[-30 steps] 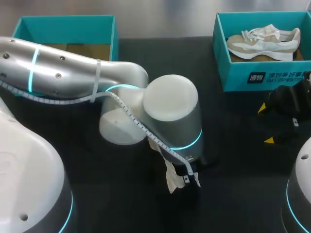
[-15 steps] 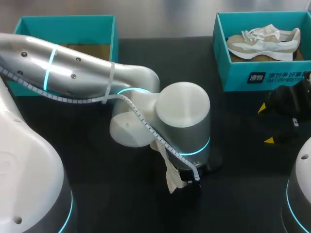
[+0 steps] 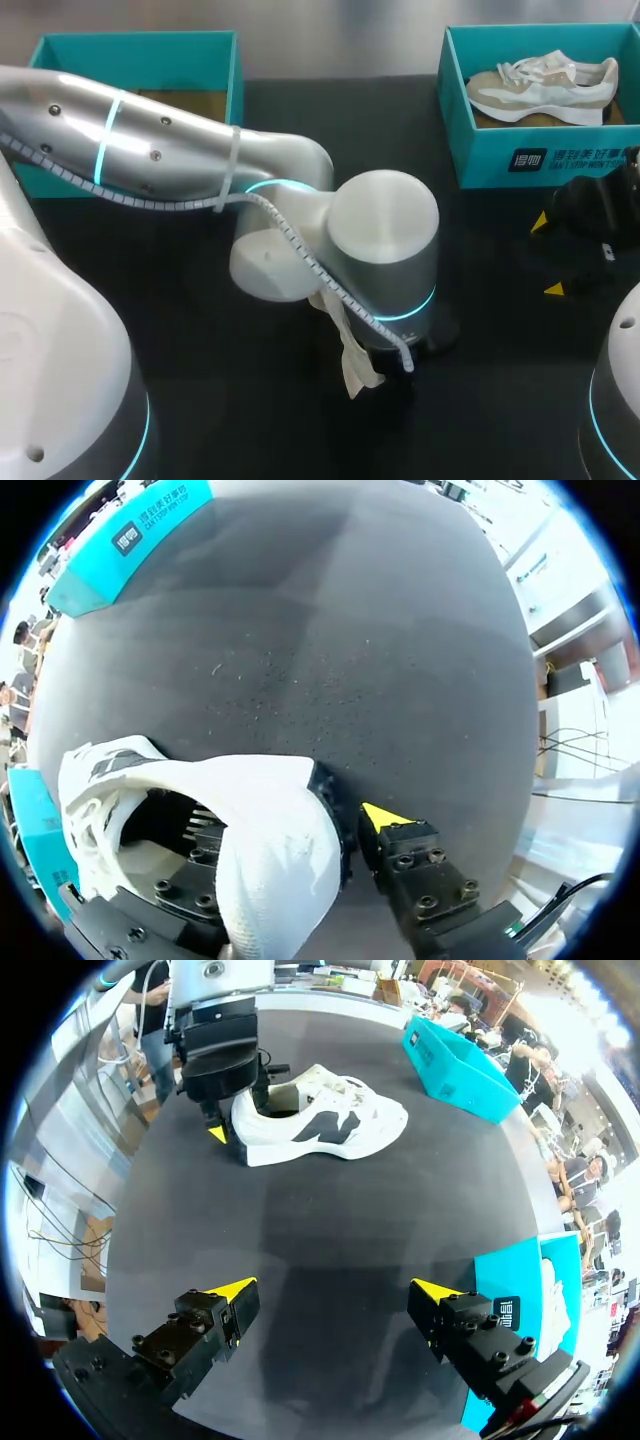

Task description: Take the shoe out of the shoebox, open the shoe tongue, remove and reinsert the insole, then place the shoe into the shoebox

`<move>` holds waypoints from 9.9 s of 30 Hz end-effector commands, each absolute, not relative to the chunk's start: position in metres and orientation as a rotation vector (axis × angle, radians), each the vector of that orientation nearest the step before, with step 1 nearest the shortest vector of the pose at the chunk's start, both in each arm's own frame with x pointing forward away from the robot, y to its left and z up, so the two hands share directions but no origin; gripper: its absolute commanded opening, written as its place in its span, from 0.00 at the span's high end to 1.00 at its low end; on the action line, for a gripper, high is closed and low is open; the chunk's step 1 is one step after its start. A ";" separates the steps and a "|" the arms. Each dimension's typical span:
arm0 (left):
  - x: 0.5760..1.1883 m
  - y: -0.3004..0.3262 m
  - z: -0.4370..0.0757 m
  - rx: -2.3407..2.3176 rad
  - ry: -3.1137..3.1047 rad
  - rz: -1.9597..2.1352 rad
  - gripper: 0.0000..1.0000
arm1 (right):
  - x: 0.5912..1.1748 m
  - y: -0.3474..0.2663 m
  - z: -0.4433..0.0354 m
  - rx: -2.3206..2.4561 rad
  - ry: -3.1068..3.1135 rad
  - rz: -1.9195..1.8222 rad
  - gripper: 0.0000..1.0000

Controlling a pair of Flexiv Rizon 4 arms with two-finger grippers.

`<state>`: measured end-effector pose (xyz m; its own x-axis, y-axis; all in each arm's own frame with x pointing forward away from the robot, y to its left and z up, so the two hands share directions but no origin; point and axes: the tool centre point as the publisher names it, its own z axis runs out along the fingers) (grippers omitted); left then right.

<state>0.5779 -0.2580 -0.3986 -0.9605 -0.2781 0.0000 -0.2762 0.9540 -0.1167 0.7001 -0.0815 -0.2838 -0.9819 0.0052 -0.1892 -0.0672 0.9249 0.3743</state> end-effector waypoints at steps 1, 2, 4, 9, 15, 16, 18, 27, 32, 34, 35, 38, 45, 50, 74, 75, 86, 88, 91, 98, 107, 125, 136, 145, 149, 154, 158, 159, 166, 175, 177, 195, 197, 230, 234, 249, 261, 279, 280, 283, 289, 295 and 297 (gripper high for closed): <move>0.579 -0.260 -0.400 -0.449 3.088 -0.169 0.70 | 0.700 -0.081 -0.284 -0.045 2.897 0.567 0.00; 0.579 -0.260 -0.401 -0.454 3.087 -0.167 0.82 | 0.700 -0.081 -0.284 -0.045 2.897 0.567 0.00; 0.580 -0.259 -0.400 -0.459 3.087 -0.166 1.00 | 0.700 -0.081 -0.284 -0.045 2.897 0.567 0.00; 0.581 -0.257 -0.394 -0.464 3.085 -0.174 1.00 | 0.700 -0.081 -0.284 -0.045 2.897 0.567 0.00; 0.581 -0.253 -0.375 -0.445 3.090 -0.189 1.00 | 0.700 -0.081 -0.284 -0.045 2.897 0.567 0.00; 0.581 -0.252 -0.370 -0.436 3.090 -0.190 1.00 | 0.700 -0.081 -0.284 -0.045 2.897 0.567 0.00; 0.583 -0.249 -0.360 -0.405 3.101 -0.199 1.00 | 0.700 -0.081 -0.284 -0.045 2.897 0.567 0.00; 0.604 -0.228 -0.298 -0.188 3.143 -0.173 1.00 | 0.700 -0.081 -0.284 -0.045 2.897 0.567 0.00; 0.627 -0.210 -0.269 -0.134 3.153 -0.171 1.00 | 0.700 -0.081 -0.284 -0.045 2.897 0.567 0.00; 0.639 -0.203 -0.259 -0.110 3.166 -0.193 1.00 | 0.700 -0.081 -0.284 -0.045 2.897 0.567 0.00; 0.646 -0.199 -0.253 -0.094 3.178 -0.209 1.00 | 0.700 -0.081 -0.284 -0.045 2.897 0.567 0.00; 0.660 -0.193 -0.238 -0.067 3.185 -0.200 1.00 | 0.700 -0.081 -0.284 -0.045 2.897 0.567 0.00; 0.677 -0.171 -0.196 -0.066 3.160 -0.179 1.00 | 0.700 -0.081 -0.284 -0.045 2.897 0.567 0.00; 0.697 -0.145 -0.161 -0.140 3.141 -0.148 1.00 | 0.700 -0.081 -0.284 -0.045 2.897 0.567 0.00; 0.717 -0.116 -0.145 -0.142 3.123 -0.135 1.00 | 0.700 -0.081 -0.284 -0.045 2.897 0.567 0.00; 0.724 -0.107 -0.141 -0.136 3.117 -0.130 1.00 | 0.700 -0.081 -0.284 -0.045 2.897 0.567 0.00; 0.797 -0.013 -0.122 -0.209 3.115 -0.068 1.00 | 0.700 -0.081 -0.284 -0.045 2.897 0.567 0.00; 0.808 0.001 -0.122 -0.221 3.108 -0.026 1.00 | 0.700 -0.081 -0.284 -0.045 2.897 0.567 0.00; 0.819 0.020 -0.118 -0.210 3.097 0.017 1.00 | 0.700 -0.081 -0.284 -0.045 2.897 0.567 0.00; 0.867 0.064 -0.108 -0.010 3.108 -0.050 1.00 | 0.700 -0.081 -0.284 -0.045 2.897 0.567 0.00; 0.867 0.064 -0.108 -0.010 3.108 -0.050 1.00 | 0.700 -0.081 -0.284 -0.045 2.897 0.567 0.00; 0.960 0.156 -0.108 0.175 3.094 -0.046 1.00 | 0.700 -0.081 -0.284 -0.045 2.897 0.567 0.00; 0.990 0.191 -0.128 0.358 3.114 -0.049 1.00 | 0.700 -0.081 -0.284 -0.045 2.897 0.567 0.00; 0.997 0.218 -0.124 1.014 2.894 0.058 1.00 | 0.700 -0.081 -0.284 -0.045 2.897 0.567 0.00; 1.004 0.236 -0.126 1.163 2.860 0.116 1.00 | 0.700 -0.081 -0.284 -0.045 2.897 0.567 0.00; 1.004 0.236 -0.126 1.163 2.860 0.116 1.00 | 0.700 -0.081 -0.284 -0.045 2.897 0.567 0.00; 1.004 0.236 -0.126 1.163 2.860 0.116 1.00 | 0.700 -0.081 -0.284 -0.045 2.897 0.567 0.00; 1.004 0.236 -0.126 1.163 2.860 0.116 1.00 | 0.700 -0.081 -0.284 -0.045 2.897 0.567 0.00; 1.012 0.242 -0.130 1.327 2.780 0.130 1.00 | 0.700 -0.081 -0.284 -0.045 2.897 0.567 0.00; 1.039 0.282 -0.132 1.933 2.360 0.274 1.00 | 0.700 -0.081 -0.284 -0.045 2.897 0.567 0.00; 1.046 0.290 -0.131 2.016 2.296 0.266 1.00 | 0.700 -0.081 -0.284 -0.045 2.897 0.567 0.00; 1.064 0.304 -0.137 2.232 2.114 0.125 1.00 | 0.700 -0.081 -0.284 -0.045 2.897 0.567 0.00; 1.066 0.303 -0.139 2.223 2.123 0.152 1.00 | 0.700 -0.081 -0.284 -0.045 2.897 0.567 0.00; 1.074 0.309 -0.209 2.250 2.252 0.159 1.00 | 0.700 -0.081 -0.284 -0.045 2.897 0.567 0.00; 1.083 0.310 -0.220 2.265 2.267 0.145 1.00 | 0.700 -0.081 -0.284 -0.045 2.897 0.567 0.00; 1.096 0.314 -0.255 2.251 2.305 0.133 1.00 | 0.700 -0.081 -0.284 -0.045 2.897 0.567 0.00; 1.086 0.305 -0.281 2.286 2.310 0.131 1.00 | 0.700 -0.081 -0.284 -0.045 2.897 0.567 0.00; 1.076 0.301 -0.316 2.282 2.365 0.083 1.00 | 0.700 -0.081 -0.284 -0.045 2.897 0.567 0.00; 1.076 0.301 -0.318 2.285 2.366 0.076 1.00 | 0.700 -0.081 -0.284 -0.045 2.897 0.567 0.00; 1.075 0.300 -0.325 2.296 2.369 0.073 1.00 | 0.700 -0.081 -0.284 -0.045 2.897 0.567 0.00; 1.075 0.301 -0.337 2.302 2.380 0.072 1.00 | 0.700 -0.081 -0.284 -0.045 2.897 0.567 0.00; 1.073 0.301 -0.349 2.323 2.382 0.084 1.00 | 0.700 -0.081 -0.284 -0.045 2.897 0.567 0.00; 1.073 0.302 -0.352 2.323 2.390 0.075 1.00 | 0.700 -0.081 -0.284 -0.045 2.897 0.567 0.00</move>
<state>1.0683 0.3018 -0.3480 -0.0181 0.9856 0.1684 0.9952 0.0341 -0.0922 0.7000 -0.0815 -0.2838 -0.9819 0.0052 -0.1892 -0.0672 0.9249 0.3742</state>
